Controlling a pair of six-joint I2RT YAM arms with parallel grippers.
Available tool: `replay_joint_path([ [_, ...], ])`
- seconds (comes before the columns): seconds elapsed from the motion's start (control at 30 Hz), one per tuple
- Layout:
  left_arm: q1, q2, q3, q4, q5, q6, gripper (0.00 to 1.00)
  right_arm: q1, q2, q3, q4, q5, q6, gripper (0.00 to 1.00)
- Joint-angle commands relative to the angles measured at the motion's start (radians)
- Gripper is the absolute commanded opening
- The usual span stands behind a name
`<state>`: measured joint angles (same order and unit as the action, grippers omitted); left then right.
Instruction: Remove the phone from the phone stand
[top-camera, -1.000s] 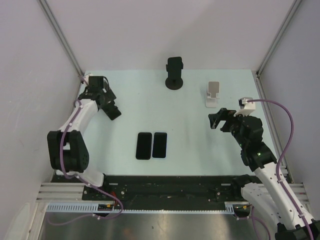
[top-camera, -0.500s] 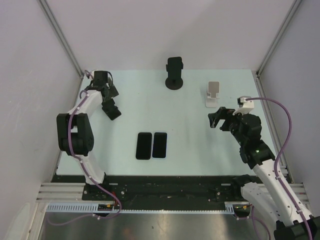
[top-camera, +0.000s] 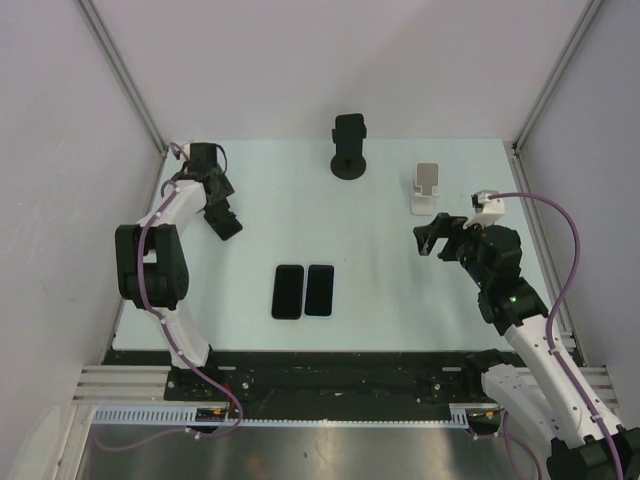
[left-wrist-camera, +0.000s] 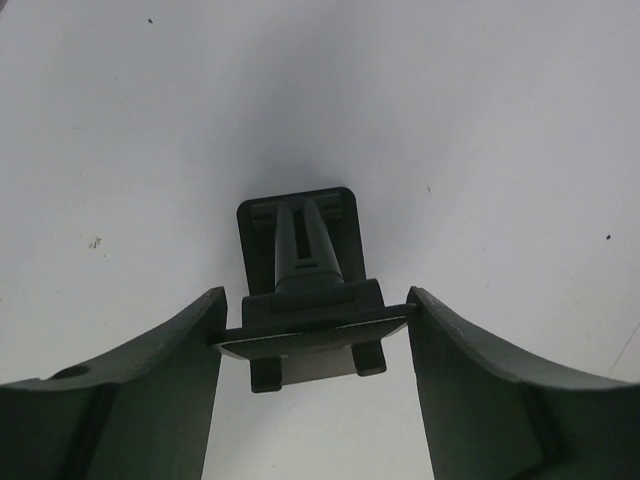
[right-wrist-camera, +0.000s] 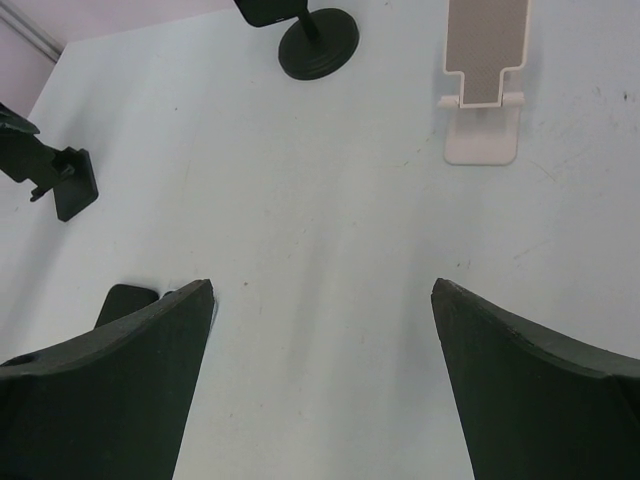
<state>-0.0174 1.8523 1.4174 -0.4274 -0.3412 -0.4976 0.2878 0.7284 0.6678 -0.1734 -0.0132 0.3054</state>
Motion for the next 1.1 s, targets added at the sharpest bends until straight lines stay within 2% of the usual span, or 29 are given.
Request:
replay_joint_path([
  [0.0, -0.007, -0.021, -0.006, 0.022, -0.009, -0.022, 0.64, -0.001, -0.015, -0.004, 0.048, -0.033, -0.014, 0.95],
  [0.13, -0.01, -0.091, -0.015, 0.021, 0.004, -0.033, 0.45, 0.017, -0.023, -0.005, 0.06, -0.059, -0.028, 0.91],
  [0.27, -0.013, -0.166, -0.026, 0.021, 0.048, -0.038, 0.2, 0.04, -0.018, -0.005, 0.11, -0.126, -0.022, 0.92],
  [0.37, -0.024, -0.229, -0.023, 0.019, 0.111, -0.045, 0.13, 0.063, 0.009, -0.005, 0.155, -0.186, -0.003, 0.93],
  [0.57, -0.072, -0.366, -0.047, 0.004, 0.249, -0.044, 0.13, 0.145, 0.091, 0.004, 0.271, -0.252, 0.029, 0.94],
  [0.77, -0.2, -0.472, -0.092, -0.001, 0.272, -0.036, 0.13, 0.238, 0.245, 0.045, 0.414, -0.274, 0.106, 0.92],
  [1.07, -0.328, -0.502, -0.101, 0.001, 0.288, -0.045, 0.13, 0.338, 0.535, 0.104, 0.688, -0.284, 0.388, 0.77],
])
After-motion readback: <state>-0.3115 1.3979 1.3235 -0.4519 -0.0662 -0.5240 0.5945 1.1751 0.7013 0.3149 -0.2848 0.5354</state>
